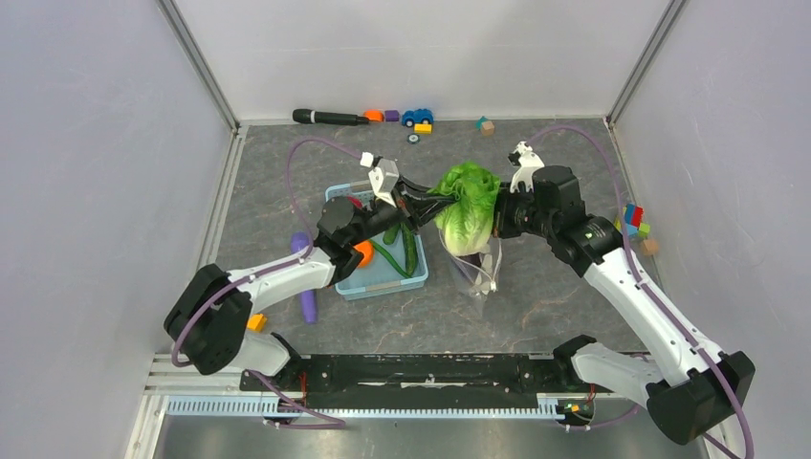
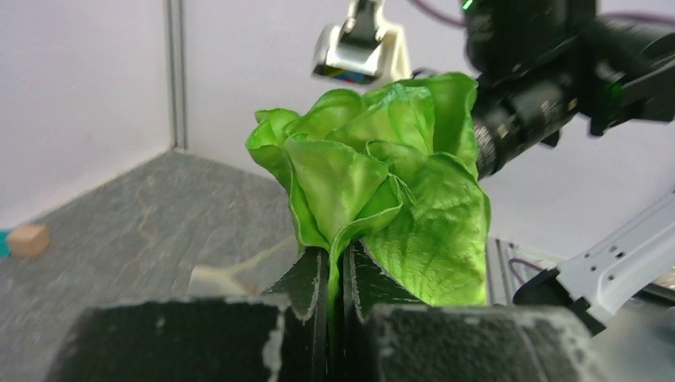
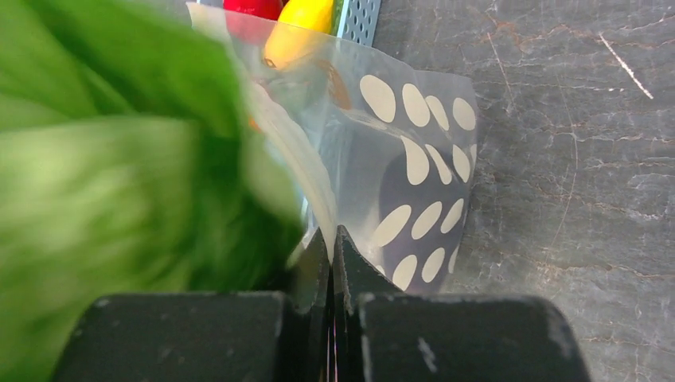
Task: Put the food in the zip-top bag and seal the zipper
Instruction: Place the fake vegetable in the zipper food storage bag.
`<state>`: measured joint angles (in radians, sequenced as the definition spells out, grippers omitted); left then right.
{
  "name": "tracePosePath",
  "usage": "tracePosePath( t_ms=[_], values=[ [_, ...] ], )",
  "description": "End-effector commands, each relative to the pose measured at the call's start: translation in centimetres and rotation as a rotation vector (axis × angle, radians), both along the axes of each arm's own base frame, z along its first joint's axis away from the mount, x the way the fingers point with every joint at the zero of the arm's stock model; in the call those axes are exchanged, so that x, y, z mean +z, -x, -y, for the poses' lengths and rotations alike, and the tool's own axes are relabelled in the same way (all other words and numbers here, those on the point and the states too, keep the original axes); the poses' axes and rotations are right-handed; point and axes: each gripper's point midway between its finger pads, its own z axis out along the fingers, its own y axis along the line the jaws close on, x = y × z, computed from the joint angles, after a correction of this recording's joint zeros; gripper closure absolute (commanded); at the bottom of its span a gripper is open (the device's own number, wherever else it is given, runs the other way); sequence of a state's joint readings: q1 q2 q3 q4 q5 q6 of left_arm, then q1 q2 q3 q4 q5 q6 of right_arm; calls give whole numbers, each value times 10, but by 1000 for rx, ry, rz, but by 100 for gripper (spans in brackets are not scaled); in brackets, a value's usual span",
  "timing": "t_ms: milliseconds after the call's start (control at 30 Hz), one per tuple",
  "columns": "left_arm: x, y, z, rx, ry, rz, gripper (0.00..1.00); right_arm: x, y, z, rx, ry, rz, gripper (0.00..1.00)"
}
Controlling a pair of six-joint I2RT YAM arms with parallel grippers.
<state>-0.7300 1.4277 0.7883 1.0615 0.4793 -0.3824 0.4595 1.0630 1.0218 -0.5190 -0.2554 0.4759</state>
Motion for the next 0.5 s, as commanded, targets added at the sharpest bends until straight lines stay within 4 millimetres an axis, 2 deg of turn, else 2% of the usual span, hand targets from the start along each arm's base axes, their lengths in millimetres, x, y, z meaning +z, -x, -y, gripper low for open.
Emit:
tracePosePath(
  t_ms=[0,100,233,467],
  values=[
    [-26,-10,-14,128,-106,21,98,44,-4,-8,19,-110,123,100],
    [-35,-18,-22,203,-123,-16,98,46,-4,-9,21,-117,125,100],
    [-36,-16,-22,257,-97,-25,98,46,-3,-14,38,-139,112,100],
    [-27,2,-1,241,-35,-22,98,45,-4,-18,31,-186,97,100]
  ],
)
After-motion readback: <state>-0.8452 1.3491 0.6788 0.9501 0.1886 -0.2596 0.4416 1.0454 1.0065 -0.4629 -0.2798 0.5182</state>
